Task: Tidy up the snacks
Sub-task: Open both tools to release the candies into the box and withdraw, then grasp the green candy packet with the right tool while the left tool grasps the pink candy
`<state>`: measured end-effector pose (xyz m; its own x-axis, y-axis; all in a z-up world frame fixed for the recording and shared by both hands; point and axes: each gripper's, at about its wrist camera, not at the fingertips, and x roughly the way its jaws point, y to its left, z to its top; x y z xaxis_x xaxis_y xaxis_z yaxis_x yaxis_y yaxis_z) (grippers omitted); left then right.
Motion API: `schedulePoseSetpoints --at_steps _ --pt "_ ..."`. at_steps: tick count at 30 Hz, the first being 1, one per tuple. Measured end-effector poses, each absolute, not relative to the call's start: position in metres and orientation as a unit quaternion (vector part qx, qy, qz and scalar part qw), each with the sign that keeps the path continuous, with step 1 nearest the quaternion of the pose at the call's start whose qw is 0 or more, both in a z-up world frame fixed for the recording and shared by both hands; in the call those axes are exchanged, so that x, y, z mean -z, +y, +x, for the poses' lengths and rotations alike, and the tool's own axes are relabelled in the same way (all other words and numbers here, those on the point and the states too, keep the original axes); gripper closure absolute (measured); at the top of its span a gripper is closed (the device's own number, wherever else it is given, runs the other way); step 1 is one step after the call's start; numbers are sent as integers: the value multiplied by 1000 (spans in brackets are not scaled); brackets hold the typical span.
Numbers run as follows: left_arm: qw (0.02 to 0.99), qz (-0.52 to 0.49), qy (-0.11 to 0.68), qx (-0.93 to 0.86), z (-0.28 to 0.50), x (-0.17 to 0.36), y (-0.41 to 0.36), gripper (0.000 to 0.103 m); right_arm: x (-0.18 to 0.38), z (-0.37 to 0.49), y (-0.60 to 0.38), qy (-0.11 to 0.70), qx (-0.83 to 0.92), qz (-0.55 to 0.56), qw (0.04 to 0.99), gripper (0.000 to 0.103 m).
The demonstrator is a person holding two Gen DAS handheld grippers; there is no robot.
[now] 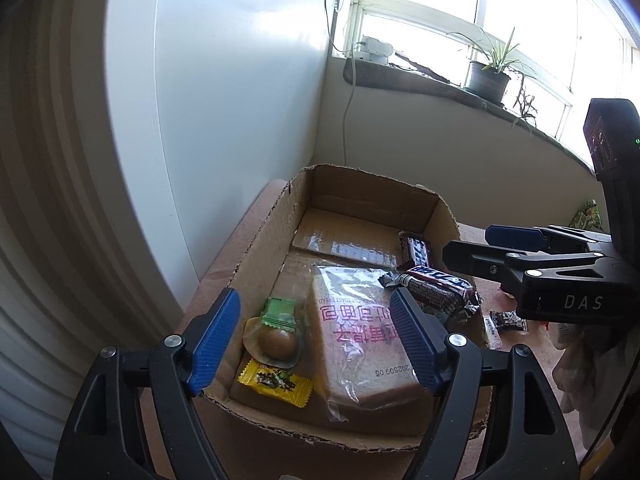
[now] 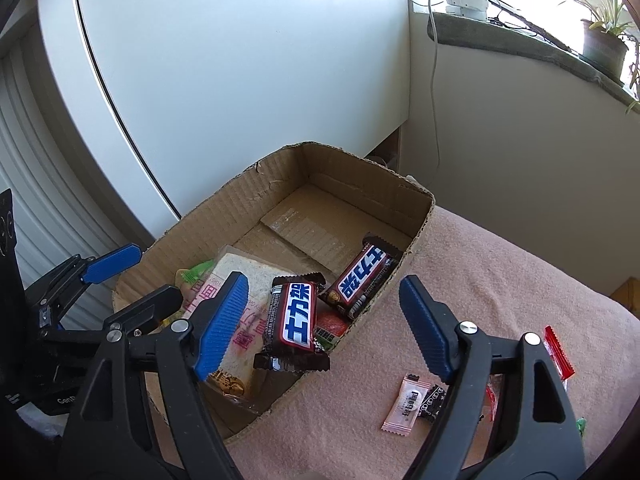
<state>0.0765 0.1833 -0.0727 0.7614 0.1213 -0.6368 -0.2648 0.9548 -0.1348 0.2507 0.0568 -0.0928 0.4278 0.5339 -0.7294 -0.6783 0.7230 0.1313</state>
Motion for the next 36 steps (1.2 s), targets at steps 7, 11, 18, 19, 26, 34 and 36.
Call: schedulePoseSetpoints --at_steps 7,11,18,19,26,34,36 --pt "933 -102 329 -102 74 67 177 25 86 247 47 390 -356 -86 845 22" --pt "935 -100 326 -101 71 63 172 25 79 242 37 386 -354 -85 848 22" --pt "939 -95 318 -90 64 56 157 25 72 234 10 379 -343 -79 856 22" --pt "939 -94 318 -89 64 56 155 25 71 232 5 378 -341 -79 857 22" --pt "942 -95 315 -69 64 53 136 25 70 229 -42 377 -314 -57 869 22" --pt "945 -92 311 -38 69 49 106 25 77 230 -114 384 -263 -31 885 22" --pt "946 -88 310 -28 72 49 97 25 80 230 -133 386 -247 -26 889 22"
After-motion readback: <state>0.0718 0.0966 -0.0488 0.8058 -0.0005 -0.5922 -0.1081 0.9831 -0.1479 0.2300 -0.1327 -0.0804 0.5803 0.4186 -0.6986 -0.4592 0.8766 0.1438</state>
